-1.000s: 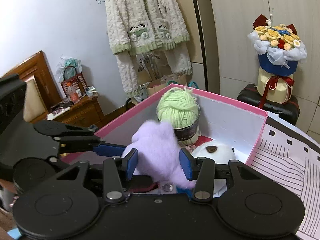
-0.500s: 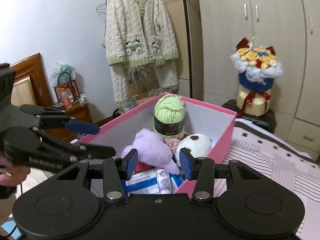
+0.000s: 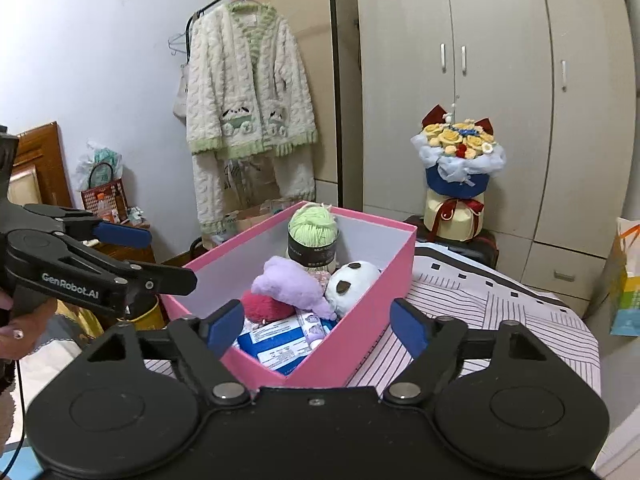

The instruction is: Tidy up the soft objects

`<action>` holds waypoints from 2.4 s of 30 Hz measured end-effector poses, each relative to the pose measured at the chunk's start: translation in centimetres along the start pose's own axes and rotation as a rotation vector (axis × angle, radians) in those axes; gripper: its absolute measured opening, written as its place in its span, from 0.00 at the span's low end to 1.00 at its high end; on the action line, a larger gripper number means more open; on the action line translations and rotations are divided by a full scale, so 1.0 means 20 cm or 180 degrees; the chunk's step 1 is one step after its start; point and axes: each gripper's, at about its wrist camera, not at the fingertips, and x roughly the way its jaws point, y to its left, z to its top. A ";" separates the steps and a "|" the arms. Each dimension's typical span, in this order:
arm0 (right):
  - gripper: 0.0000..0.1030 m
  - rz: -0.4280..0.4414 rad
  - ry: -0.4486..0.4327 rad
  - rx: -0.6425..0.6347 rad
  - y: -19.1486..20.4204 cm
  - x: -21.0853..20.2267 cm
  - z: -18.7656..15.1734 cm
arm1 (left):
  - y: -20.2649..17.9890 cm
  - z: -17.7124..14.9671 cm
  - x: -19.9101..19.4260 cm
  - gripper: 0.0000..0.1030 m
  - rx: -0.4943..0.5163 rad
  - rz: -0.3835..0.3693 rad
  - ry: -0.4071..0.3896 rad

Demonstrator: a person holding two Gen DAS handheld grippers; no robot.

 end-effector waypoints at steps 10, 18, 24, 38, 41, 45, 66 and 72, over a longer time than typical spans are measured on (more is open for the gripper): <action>1.00 -0.0262 -0.0156 0.0119 0.06 -0.22 -0.08 | -0.04 -0.06 -0.14 1.00 -0.0080 0.0395 -0.0025; 1.00 -0.0811 0.0007 0.0332 0.10 -0.30 -0.13 | -0.13 -0.09 -0.24 1.00 0.0144 0.0555 -0.0056; 1.00 -0.0950 -0.0192 0.0676 0.10 -0.41 -0.22 | -0.21 -0.17 -0.24 1.00 0.0041 0.0475 -0.0186; 1.00 -0.1413 -0.0135 0.0571 0.18 -0.45 -0.37 | -0.32 -0.33 -0.22 1.00 0.0018 0.0437 -0.0276; 1.00 -0.1469 -0.0151 0.0537 0.20 -0.48 -0.38 | -0.32 -0.35 -0.23 1.00 -0.0076 0.0403 -0.0388; 1.00 -0.1532 -0.0156 0.0517 0.20 -0.49 -0.39 | -0.33 -0.35 -0.23 1.00 -0.0058 0.0392 -0.0392; 1.00 -0.1625 -0.0069 0.0572 0.17 -0.46 -0.46 | -0.37 -0.37 -0.19 1.00 0.0023 0.0473 -0.0379; 1.00 -0.1698 -0.0162 0.0526 0.20 -0.46 -0.47 | -0.39 -0.39 -0.20 1.00 0.0037 0.0427 -0.0415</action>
